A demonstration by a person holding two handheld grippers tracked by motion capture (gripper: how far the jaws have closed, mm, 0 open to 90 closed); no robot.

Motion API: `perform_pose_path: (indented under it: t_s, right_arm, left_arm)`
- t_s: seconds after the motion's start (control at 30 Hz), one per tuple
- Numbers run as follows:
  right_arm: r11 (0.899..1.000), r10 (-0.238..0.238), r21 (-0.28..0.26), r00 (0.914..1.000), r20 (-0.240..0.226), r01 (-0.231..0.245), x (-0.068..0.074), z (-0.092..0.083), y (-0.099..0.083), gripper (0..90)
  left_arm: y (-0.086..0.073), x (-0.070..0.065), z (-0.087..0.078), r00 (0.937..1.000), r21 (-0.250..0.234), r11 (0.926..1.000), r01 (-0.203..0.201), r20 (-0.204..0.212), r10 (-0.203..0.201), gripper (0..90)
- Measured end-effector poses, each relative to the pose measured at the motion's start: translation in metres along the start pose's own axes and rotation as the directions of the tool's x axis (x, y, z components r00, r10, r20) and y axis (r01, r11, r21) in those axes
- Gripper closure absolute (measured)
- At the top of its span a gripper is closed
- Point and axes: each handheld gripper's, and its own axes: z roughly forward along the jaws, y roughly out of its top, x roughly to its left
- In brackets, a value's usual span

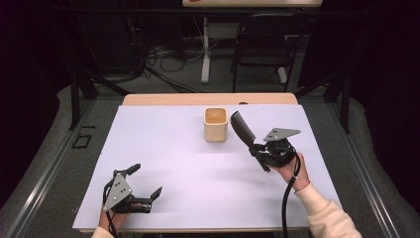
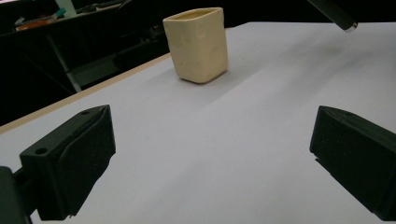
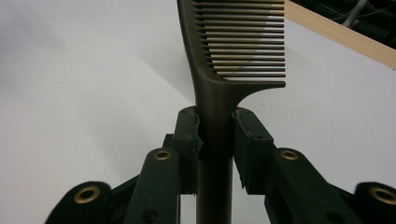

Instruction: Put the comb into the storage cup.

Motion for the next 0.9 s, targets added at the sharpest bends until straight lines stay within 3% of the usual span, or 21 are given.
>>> perform_pose_path:
  t_s: [0.9]
  right_arm:
    - [0.999,0.008,-0.049,1.0000,0.000,-0.008,-0.005,0.010,0.027,72.3]
  left_arm:
    - [0.000,0.000,0.000,1.0000,0.000,1.0000,0.001,0.000,-0.001,0.3]
